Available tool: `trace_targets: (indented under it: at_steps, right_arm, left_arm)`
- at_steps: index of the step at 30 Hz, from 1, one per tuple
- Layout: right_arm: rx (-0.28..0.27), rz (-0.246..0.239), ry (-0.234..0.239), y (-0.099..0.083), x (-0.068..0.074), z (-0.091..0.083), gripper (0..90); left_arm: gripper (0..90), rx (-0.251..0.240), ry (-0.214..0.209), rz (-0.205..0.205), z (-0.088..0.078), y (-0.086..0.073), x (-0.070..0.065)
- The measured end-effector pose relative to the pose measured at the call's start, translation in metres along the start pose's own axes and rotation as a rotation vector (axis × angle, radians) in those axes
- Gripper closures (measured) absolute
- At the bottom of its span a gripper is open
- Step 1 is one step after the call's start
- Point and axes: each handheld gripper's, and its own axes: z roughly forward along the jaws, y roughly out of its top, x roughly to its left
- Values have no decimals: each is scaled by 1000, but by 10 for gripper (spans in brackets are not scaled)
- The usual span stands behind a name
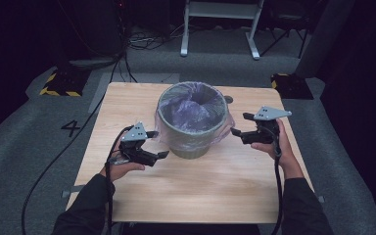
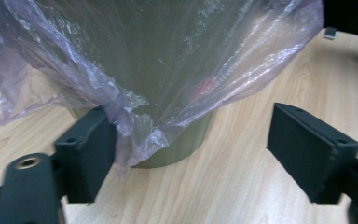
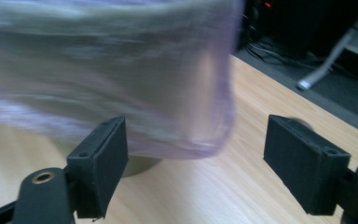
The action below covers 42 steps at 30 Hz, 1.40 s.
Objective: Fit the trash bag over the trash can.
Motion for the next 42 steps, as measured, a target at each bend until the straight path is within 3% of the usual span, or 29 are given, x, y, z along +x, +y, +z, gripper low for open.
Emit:
trace_targets:
  at_steps: [1,3,4,6,9,11,12,17,27,31,33,34,35,37,38,40,42]
  right_arm:
    - [-3,-30,21,1,7,1,214]
    - [0,-82,19,2,19,3,236]
    - [-7,-97,26,3,22,4,297]
    - [-18,-108,50,4,31,8,525]
    - [25,-140,67,2,39,14,782]
    - [46,-154,57,-2,43,19,900]
    - [52,-142,66,-5,43,21,900]
    - [69,-101,82,-17,43,26,900]
    - [145,-29,72,-38,34,39,900]
    - [143,5,69,-45,29,40,900]
    - [129,22,60,-48,27,38,835]
    - [128,28,59,-49,26,37,788]
    - [128,29,66,-51,25,35,744]
    - [121,39,64,-53,25,31,660]
    - [122,39,65,-53,24,29,600]
    - [116,41,71,-54,24,24,549]
    - [112,39,70,-56,24,20,478]
  left_arm:
    - [244,5,20,2,2,0,0]
    - [395,11,15,12,3,1,1]
    - [431,12,28,15,5,1,1]
    - [579,12,29,19,6,0,3]
    - [742,19,10,17,10,-1,6]
    - [874,9,6,9,12,-4,8]
    - [899,14,2,6,14,-5,8]
    - [900,77,12,-11,24,-15,10]
    - [900,115,3,-35,37,-28,12]
    - [897,131,11,-43,41,-34,12]
    - [834,137,28,-43,41,-36,11]
    - [761,141,32,-48,42,-37,11]
    - [783,143,25,-43,41,-39,10]
    - [737,141,44,-37,39,-42,7]
    - [671,143,54,-41,38,-42,5]
    - [453,176,76,-98,37,-44,3]
    - [327,186,87,-111,35,-47,0]
